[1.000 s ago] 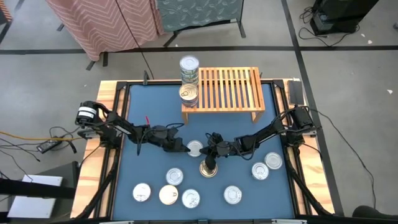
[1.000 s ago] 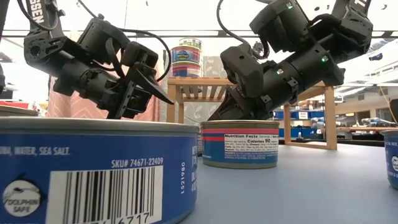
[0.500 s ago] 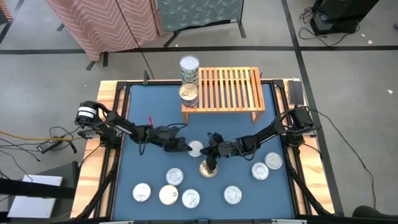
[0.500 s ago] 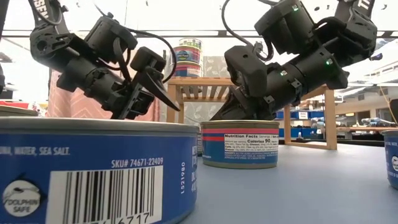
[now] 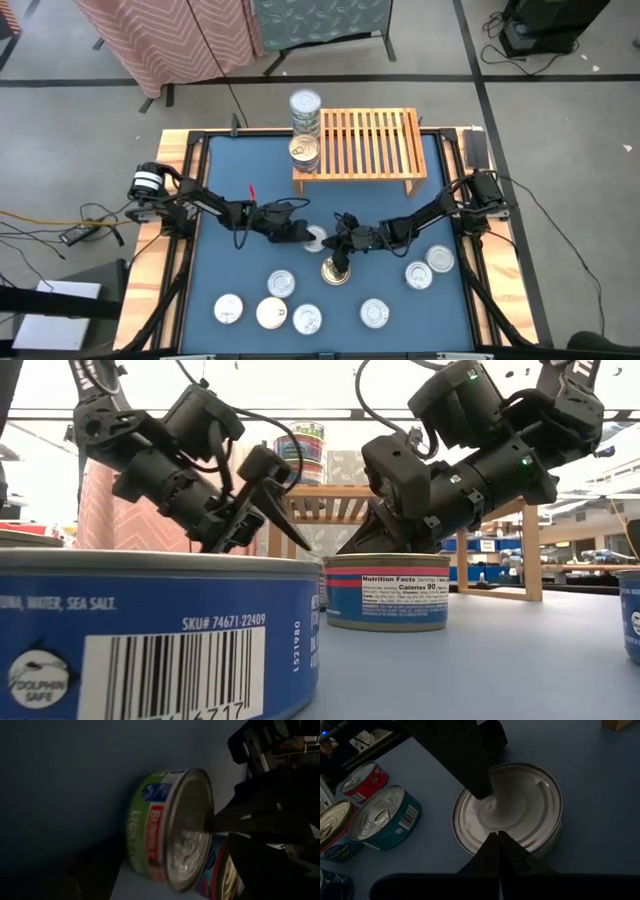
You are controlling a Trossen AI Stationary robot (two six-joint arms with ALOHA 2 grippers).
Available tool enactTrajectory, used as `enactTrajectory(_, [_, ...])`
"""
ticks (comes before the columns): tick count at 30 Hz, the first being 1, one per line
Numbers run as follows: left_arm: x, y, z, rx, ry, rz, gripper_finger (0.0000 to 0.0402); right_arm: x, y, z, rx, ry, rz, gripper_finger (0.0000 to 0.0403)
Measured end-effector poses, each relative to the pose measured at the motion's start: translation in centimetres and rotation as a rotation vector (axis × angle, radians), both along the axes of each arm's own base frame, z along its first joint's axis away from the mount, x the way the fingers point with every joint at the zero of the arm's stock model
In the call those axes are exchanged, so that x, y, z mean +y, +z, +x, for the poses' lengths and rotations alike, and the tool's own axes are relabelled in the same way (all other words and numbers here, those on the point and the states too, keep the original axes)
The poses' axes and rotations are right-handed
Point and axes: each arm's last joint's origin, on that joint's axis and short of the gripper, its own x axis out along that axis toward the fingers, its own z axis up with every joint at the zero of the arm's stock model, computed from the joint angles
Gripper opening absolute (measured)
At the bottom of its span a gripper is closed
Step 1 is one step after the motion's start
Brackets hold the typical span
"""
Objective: Stack canned seafood by type on shelf
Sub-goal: Stack the green tuna can on top of the other green tuna cans on the shelf
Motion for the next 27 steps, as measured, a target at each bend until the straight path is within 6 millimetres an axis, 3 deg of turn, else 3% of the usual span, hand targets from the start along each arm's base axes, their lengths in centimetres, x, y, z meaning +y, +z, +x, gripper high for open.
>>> enactTrajectory(8, [0.0, 0.3, 1.4, -0.009, -0.042, -0.012, 0.0338, 0.0, -0.1, -0.1, 0.007, -0.003, -0.011, 0.0000])
enactTrajectory(21, [0.8, 1.9, 1.3, -0.058, -0.069, -0.016, 0.0141, 0.1, -0.2, -0.2, 0.021, 0.023, -0.035, 0.0000])
enactTrajectory(27, [0.9, 1.9, 1.3, -0.053, -0.089, -0.044, 0.0137, 0.1, -0.2, -0.2, 0.020, 0.020, -0.041, 0.0000])
